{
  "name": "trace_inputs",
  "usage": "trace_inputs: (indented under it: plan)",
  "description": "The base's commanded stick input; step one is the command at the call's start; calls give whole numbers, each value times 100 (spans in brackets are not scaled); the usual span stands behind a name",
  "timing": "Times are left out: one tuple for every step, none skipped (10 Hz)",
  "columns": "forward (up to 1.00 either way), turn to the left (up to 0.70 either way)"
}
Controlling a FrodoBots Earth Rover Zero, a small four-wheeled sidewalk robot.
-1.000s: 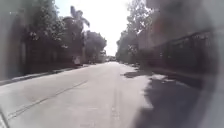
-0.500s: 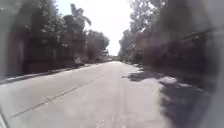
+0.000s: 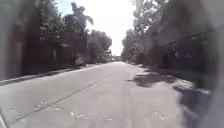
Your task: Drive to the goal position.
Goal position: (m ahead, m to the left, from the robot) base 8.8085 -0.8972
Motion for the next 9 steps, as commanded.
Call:
trace_inputs:
  plan:
    - [100, -24]
    - [100, -37]
    - [100, -35]
    - [100, -14]
    - [100, 3]
    - [100, -36]
    - [100, -37]
    - [100, -14]
    - [100, -1]
